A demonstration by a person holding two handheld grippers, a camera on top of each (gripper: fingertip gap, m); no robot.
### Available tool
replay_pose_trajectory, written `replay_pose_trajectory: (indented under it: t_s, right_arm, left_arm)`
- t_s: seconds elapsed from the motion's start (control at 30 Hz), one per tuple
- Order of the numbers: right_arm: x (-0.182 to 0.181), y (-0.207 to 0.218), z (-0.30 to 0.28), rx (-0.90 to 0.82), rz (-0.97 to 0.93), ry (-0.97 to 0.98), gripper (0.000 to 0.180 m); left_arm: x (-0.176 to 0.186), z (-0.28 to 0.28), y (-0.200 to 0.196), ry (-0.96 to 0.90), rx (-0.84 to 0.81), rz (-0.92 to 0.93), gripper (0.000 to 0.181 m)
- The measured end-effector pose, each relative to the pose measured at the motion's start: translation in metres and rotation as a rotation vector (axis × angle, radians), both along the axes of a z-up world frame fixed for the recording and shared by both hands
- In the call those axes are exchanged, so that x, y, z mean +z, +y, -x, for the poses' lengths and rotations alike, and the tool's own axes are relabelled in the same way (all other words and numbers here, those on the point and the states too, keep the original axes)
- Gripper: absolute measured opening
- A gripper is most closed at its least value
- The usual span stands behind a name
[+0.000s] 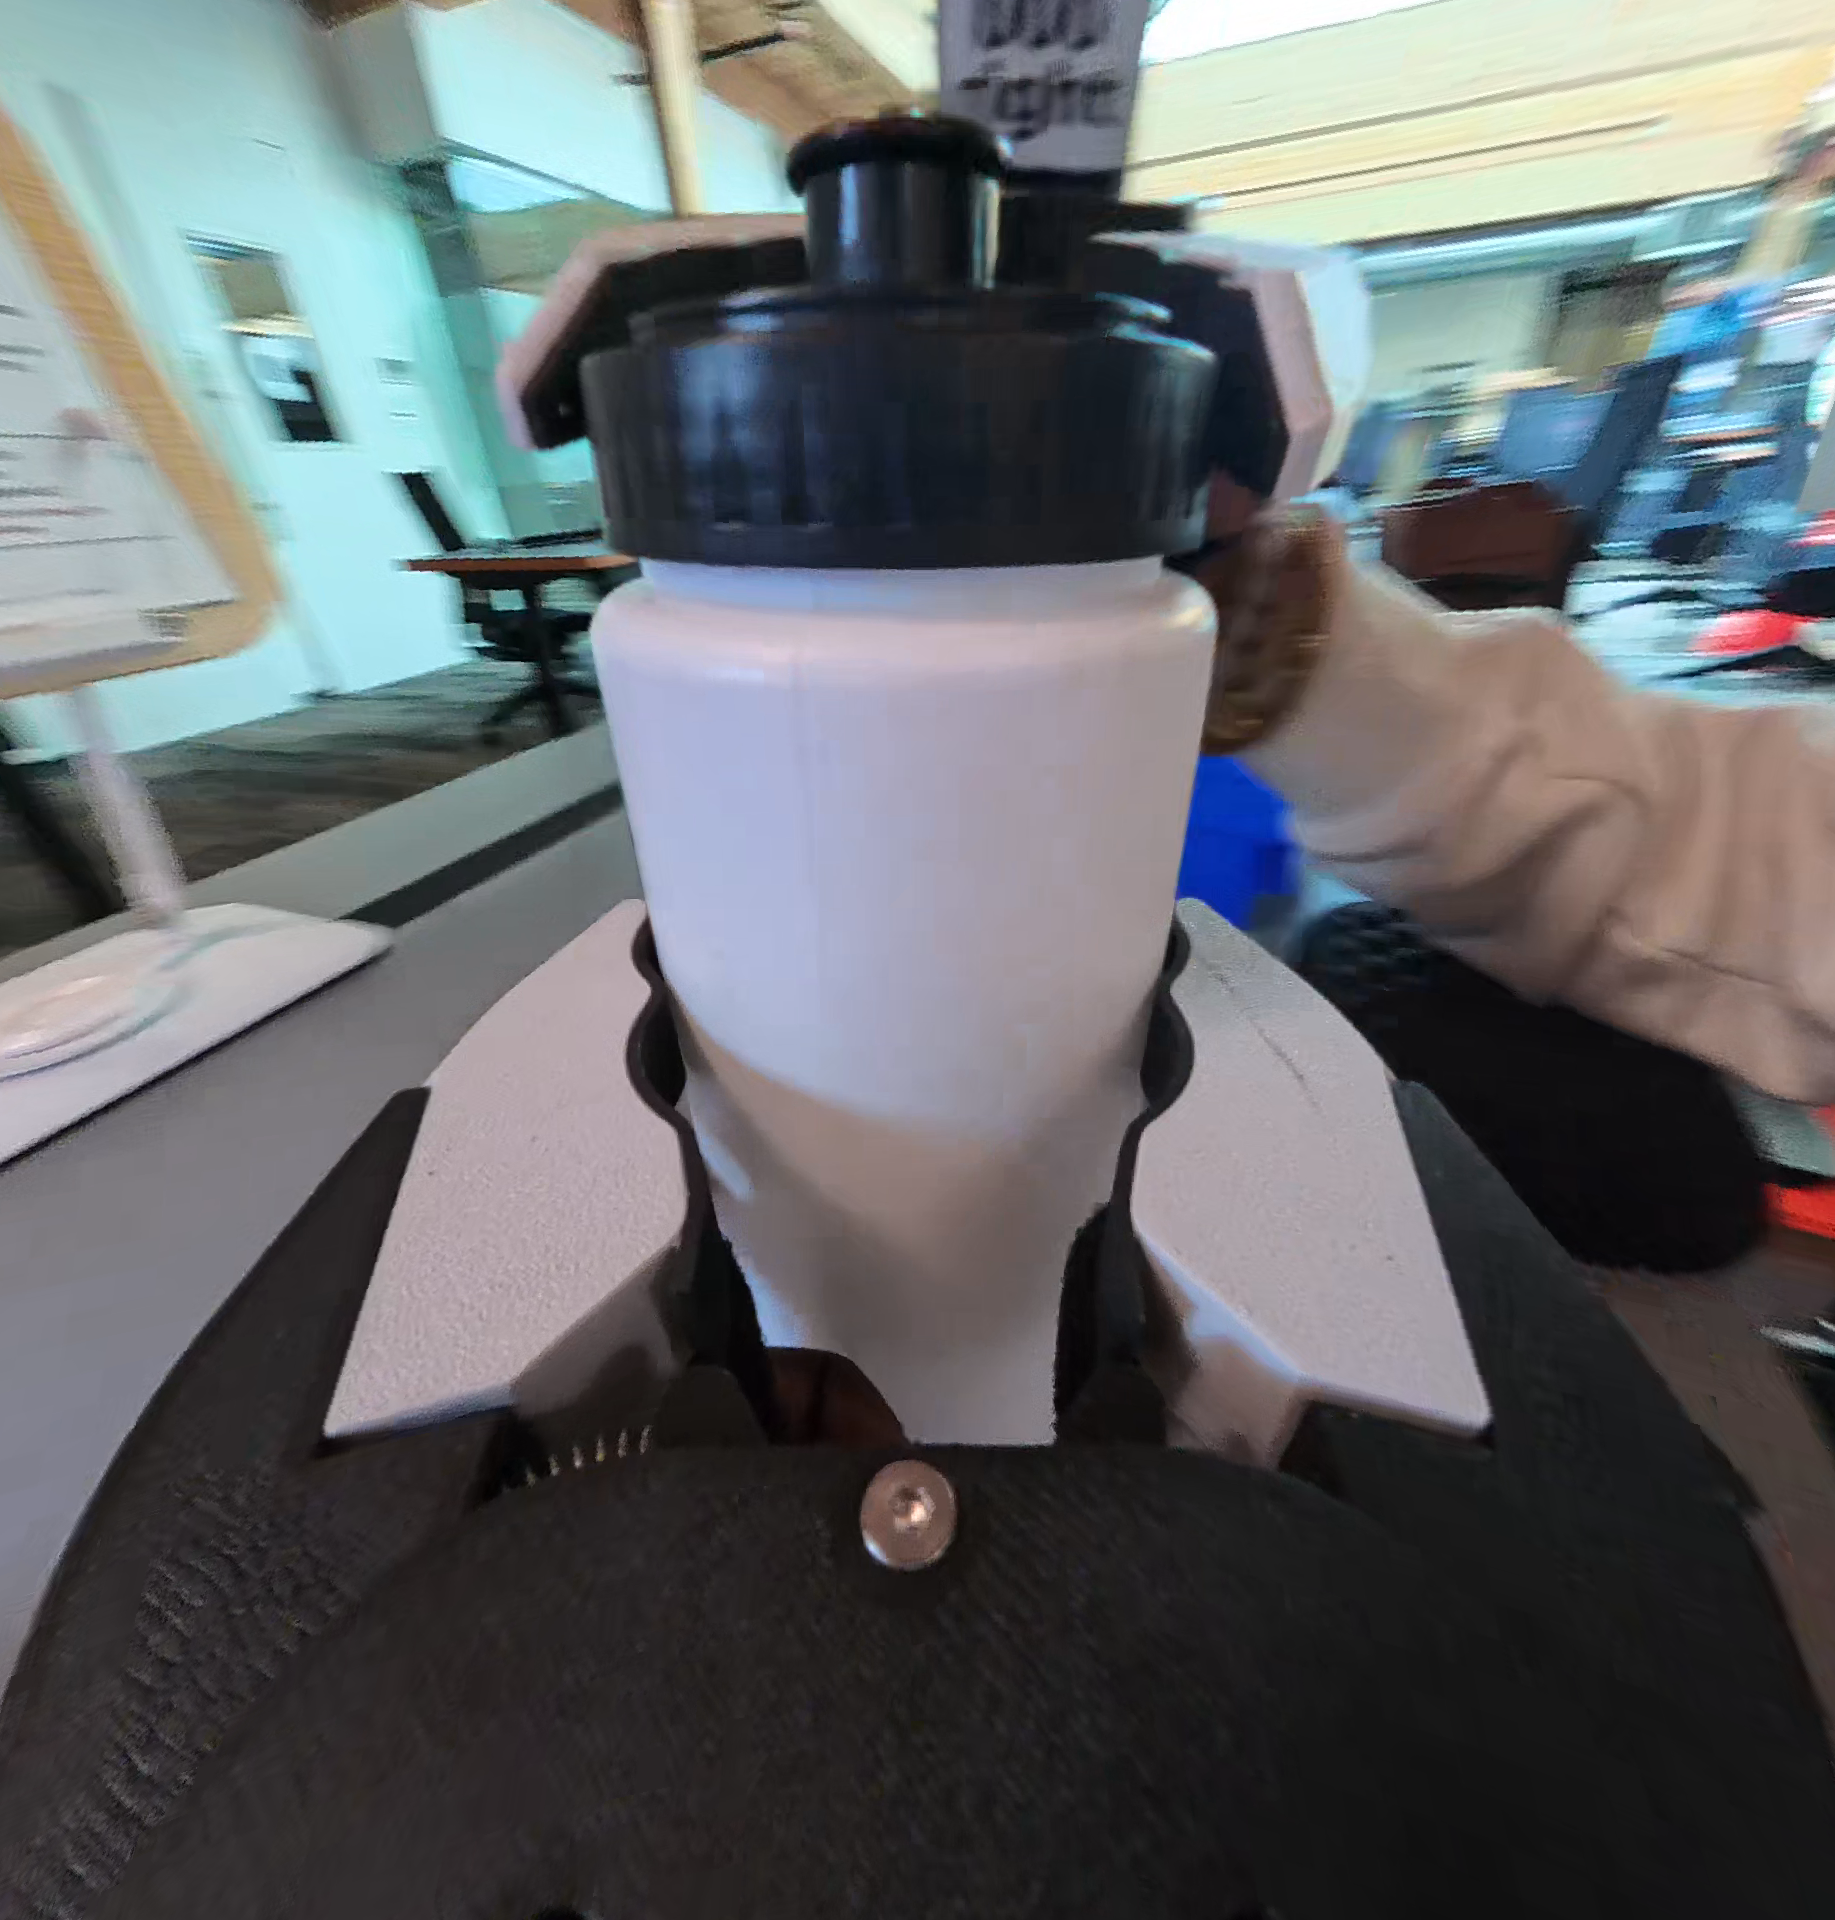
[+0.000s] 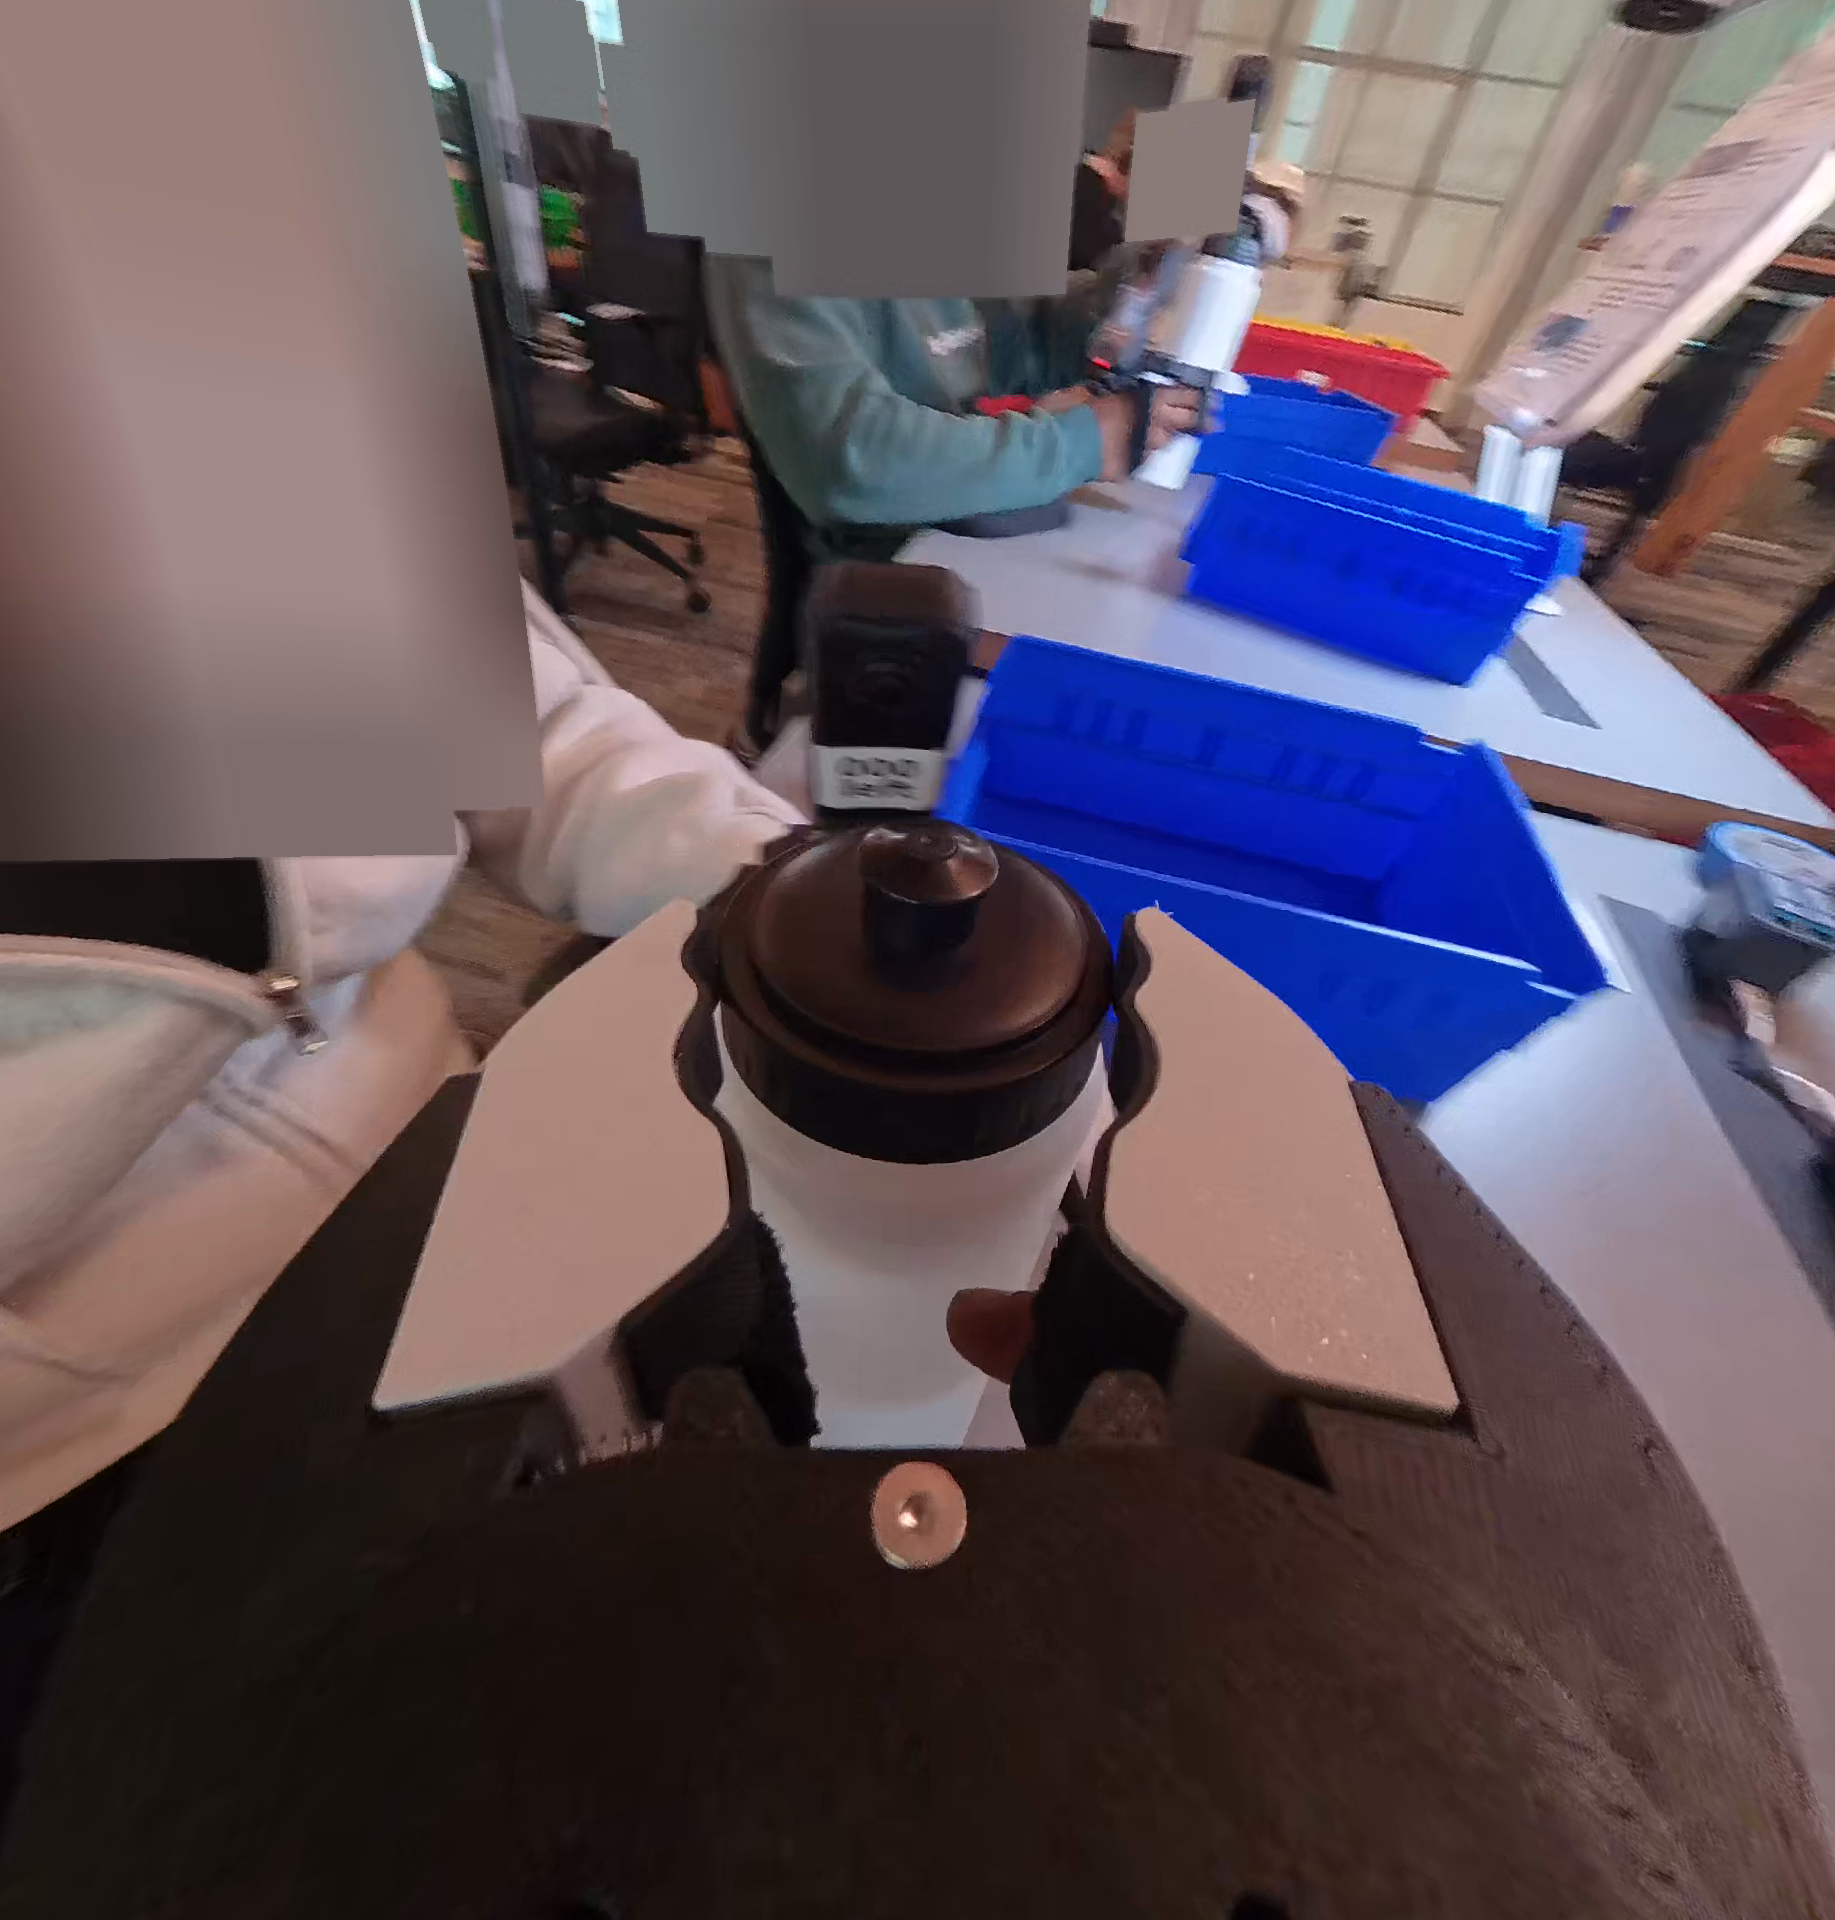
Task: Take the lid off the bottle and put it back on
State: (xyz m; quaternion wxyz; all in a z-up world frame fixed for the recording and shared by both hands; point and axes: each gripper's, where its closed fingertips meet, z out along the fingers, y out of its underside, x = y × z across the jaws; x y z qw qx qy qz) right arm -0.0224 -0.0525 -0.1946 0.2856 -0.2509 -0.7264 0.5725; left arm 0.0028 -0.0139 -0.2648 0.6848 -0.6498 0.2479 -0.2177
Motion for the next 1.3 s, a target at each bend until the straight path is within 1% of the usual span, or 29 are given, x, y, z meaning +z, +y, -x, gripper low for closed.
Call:
replay_pose_trajectory:
  t_s: [0.13, 0.2, 0.27, 0.3, 0.37, 0.43, 0.5, 0.57, 0.63, 0.7, 0.77, 0.8, 0.93, 1.0, 1.1, 1.17, 1.23, 1.3]
  right_arm:
    - [-0.002, 0.024, 0.026, -0.273, -0.031, -0.048, 0.074]
    - [-0.002, 0.027, 0.035, -0.36, -0.05, -0.07, 0.074]
    - [-0.003, 0.026, 0.037, -0.395, -0.076, -0.081, 0.074]
    - [-0.003, 0.024, 0.037, -0.385, -0.086, -0.083, 0.074]
    - [-0.002, 0.017, 0.031, -0.313, -0.091, -0.065, 0.075]
    - [0.002, 0.009, 0.024, -0.222, -0.042, -0.045, 0.084]
    - [0.006, 0.007, 0.018, -0.158, 0.018, -0.033, 0.087]
    - [0.009, 0.007, 0.014, -0.113, 0.071, -0.026, 0.086]
    - [0.009, 0.008, 0.013, -0.086, 0.112, -0.028, 0.079]
    - [0.006, 0.006, 0.011, -0.049, 0.132, -0.054, 0.071]
    - [0.007, 0.005, 0.01, -0.04, 0.134, -0.048, 0.069]
    - [0.006, 0.009, 0.013, -0.074, 0.118, -0.037, 0.068]
    - [0.007, 0.022, 0.029, -0.264, 0.017, 0.003, 0.068]
    - [0.006, 0.027, 0.036, -0.371, -0.011, -0.03, 0.068]
    - [0.004, 0.03, 0.04, -0.501, -0.05, -0.107, 0.068]
    - [0.004, 0.028, 0.038, -0.525, -0.087, -0.134, 0.068]
    - [0.005, 0.024, 0.034, -0.494, -0.095, -0.145, 0.07]
    - [0.005, 0.021, 0.028, -0.425, -0.117, -0.129, 0.07]
  left_arm:
    - [0.002, 0.038, 0.02, 0.063, 0.378, -0.057, 0.088]
    - [0.002, 0.049, 0.021, 0.097, 0.461, -0.073, 0.088]
    - [0.002, 0.05, 0.02, 0.092, 0.444, -0.067, 0.088]
    - [0.002, 0.048, 0.019, 0.083, 0.412, -0.058, 0.088]
    - [0.002, 0.038, 0.017, 0.032, 0.318, -0.034, 0.088]
    - [0.002, 0.025, 0.013, -0.047, 0.198, 0.003, 0.088]
    - [0.003, 0.018, 0.01, -0.106, 0.122, 0.03, 0.088]
    - [0.002, 0.011, 0.007, -0.118, 0.056, 0.043, 0.088]
    - [0.002, 0.003, 0.001, -0.11, -0.015, 0.053, 0.088]
    - [0.001, -0.001, -0.002, -0.095, -0.047, 0.055, 0.088]
    - [0.001, 0.002, 0.001, -0.08, -0.007, 0.052, 0.088]
    - [0.0, 0.008, 0.005, -0.064, 0.058, 0.045, 0.088]
    - [0.002, 0.041, 0.019, 0.074, 0.379, -0.027, 0.088]
    - [0.002, 0.05, 0.02, 0.103, 0.453, -0.036, 0.088]
    - [0.002, 0.053, 0.02, 0.102, 0.469, -0.028, 0.088]
    - [0.002, 0.051, 0.019, 0.114, 0.463, -0.036, 0.088]
    - [0.002, 0.048, 0.019, 0.123, 0.444, -0.05, 0.088]
    - [0.001, 0.041, 0.017, 0.093, 0.367, -0.045, 0.088]
